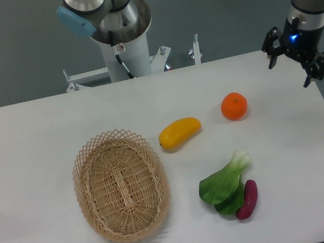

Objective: Pick up the green vegetable from the table
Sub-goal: 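Move the gripper toward the green bok choy beside the purple sweet potato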

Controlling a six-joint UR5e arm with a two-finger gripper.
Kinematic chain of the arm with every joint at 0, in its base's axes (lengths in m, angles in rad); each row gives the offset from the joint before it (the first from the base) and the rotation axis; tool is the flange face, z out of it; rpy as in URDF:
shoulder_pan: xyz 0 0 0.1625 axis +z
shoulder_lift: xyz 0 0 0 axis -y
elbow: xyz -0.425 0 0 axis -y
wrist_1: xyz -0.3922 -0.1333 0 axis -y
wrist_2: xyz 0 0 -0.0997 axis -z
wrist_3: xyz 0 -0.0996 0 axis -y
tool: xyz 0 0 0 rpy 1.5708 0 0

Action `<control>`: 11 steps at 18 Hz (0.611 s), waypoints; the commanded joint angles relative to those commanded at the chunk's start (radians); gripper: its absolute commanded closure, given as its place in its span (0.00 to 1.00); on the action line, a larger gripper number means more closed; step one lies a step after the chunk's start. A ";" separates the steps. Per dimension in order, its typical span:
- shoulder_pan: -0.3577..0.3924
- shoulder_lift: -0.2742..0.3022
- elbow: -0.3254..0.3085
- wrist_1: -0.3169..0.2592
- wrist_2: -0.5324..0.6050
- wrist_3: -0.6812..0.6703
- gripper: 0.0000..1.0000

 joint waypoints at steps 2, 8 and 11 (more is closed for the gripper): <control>0.000 0.003 -0.015 0.023 -0.002 0.002 0.00; -0.025 -0.002 -0.014 0.037 0.000 -0.043 0.00; -0.028 -0.003 -0.012 0.035 -0.006 -0.057 0.00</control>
